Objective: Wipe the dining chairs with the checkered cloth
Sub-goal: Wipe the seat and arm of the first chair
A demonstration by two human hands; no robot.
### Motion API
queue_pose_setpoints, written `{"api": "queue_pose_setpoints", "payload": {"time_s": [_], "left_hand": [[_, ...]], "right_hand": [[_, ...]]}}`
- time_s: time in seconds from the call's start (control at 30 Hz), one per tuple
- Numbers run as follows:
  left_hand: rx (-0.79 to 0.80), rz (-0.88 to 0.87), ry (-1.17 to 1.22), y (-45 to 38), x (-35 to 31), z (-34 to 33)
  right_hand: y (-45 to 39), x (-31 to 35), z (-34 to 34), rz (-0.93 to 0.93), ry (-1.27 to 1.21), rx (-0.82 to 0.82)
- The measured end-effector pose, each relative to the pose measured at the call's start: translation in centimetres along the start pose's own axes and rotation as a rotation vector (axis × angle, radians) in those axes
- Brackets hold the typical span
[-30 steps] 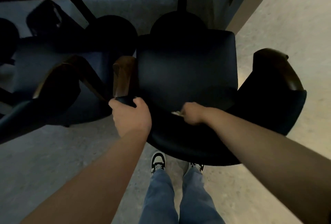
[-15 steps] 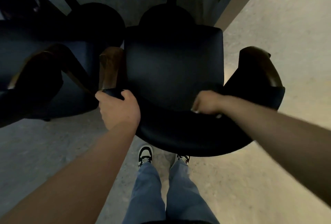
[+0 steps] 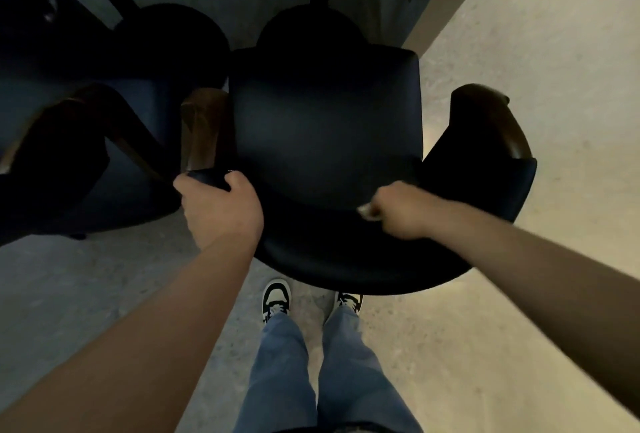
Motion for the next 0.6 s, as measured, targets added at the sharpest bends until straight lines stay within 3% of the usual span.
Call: {"api": "queue_pose_setpoints", "payload": {"time_s": [0.1, 0.2, 0.4, 0.5, 0.6], "left_hand": [[-0.009, -0.007, -0.008, -0.1, 0.1, 0.0], [-0.001, -0.008, -0.005, -0.1, 0.1, 0.0], [0.006, 0.001, 0.005, -0.1, 0.1, 0.0], [0.011, -0.001, 0.02, -0.1, 0.1, 0.0], [0.007, -0.008, 0.029, -0.1, 0.1, 0.0]], "right_hand": [[0.1, -8.1, 3.3, -0.162, 0.229, -0.039], [0.0, -9.5, 3.8, -0.222, 0.189, -0.027], [-0.4, 1.2, -0.2, -0.278, -0.325, -0.137], [-0.5, 7.4, 0.2, -0.178, -0.619, -0.233], [1.1, 8.9, 0.9, -0.02, -0.618, -0.267]]}}
Point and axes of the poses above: each hand's wrist, its own y-axis away from the middle knuckle, its own z-axis out of the back of the hand, x = y × z, the point moved 8 cm from there along -y, towards the middle knuckle, and after that the axes turned 2 degrees about -z, right-handed, at the moved point
